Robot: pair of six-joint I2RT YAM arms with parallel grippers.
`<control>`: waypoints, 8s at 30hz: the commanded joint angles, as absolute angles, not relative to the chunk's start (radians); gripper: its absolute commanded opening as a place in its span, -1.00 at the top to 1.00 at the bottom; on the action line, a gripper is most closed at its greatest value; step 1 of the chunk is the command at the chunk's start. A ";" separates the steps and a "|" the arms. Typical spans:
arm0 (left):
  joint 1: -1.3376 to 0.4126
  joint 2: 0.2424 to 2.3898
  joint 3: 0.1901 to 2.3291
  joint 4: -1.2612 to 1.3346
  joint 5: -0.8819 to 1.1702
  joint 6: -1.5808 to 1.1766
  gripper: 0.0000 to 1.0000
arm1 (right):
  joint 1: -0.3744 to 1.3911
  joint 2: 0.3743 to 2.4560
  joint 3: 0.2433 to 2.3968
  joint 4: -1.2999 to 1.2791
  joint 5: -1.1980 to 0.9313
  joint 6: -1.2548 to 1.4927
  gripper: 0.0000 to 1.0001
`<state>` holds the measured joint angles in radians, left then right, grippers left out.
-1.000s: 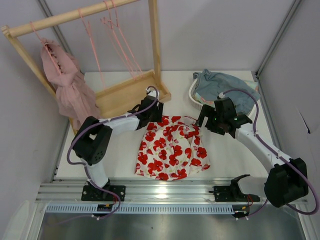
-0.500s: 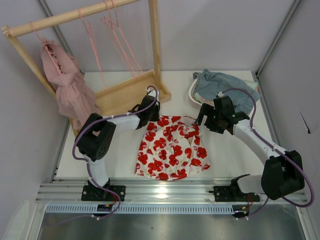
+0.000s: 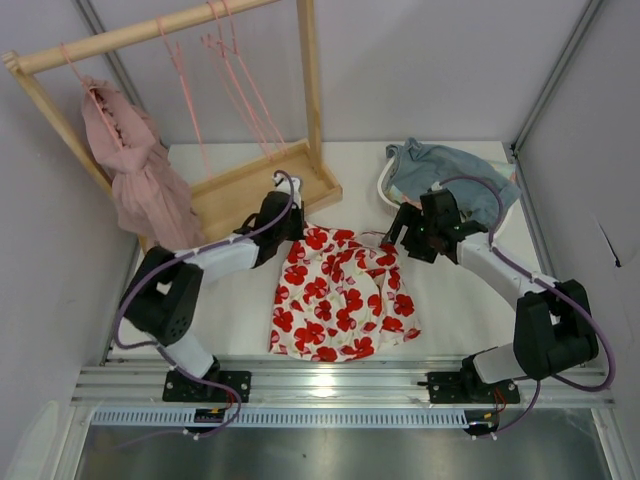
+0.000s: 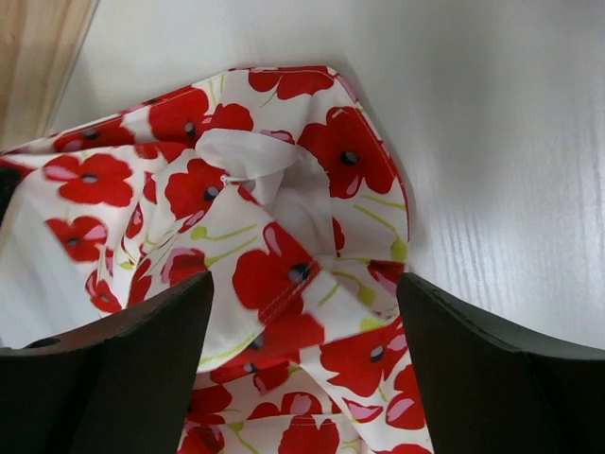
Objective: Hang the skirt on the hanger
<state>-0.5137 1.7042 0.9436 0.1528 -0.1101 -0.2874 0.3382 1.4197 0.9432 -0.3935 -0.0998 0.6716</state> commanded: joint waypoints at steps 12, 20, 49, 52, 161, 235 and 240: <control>-0.567 1.232 0.724 0.302 -0.173 -0.229 1.00 | 0.429 1.526 1.002 -0.302 -0.106 0.660 -0.31; -0.598 1.158 0.724 0.242 -0.239 -0.209 1.00 | 0.465 1.597 1.017 -0.307 -0.117 0.604 -0.27; -0.575 1.097 0.727 0.136 -0.301 -0.221 1.00 | 0.591 1.128 0.862 -1.034 -0.172 0.581 0.06; -0.580 1.075 0.698 0.153 -0.227 -0.232 1.00 | 0.588 1.076 0.886 -1.107 -0.130 0.595 -0.65; -0.597 1.223 0.721 0.104 -0.144 -0.192 1.00 | 0.452 1.758 1.124 -0.304 0.236 0.614 -0.28; -0.614 0.624 0.572 -0.319 0.094 -0.440 1.00 | 0.839 0.880 0.511 -0.502 0.044 0.681 -0.27; -0.614 0.623 0.586 -0.328 0.089 -0.430 1.00 | 0.851 0.969 0.528 -0.483 0.109 0.681 -0.02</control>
<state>-0.6079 0.6338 0.5541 -0.3470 0.0994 -0.4202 0.8421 0.9386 0.5182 -0.5236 0.0254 0.6659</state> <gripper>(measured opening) 0.005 0.554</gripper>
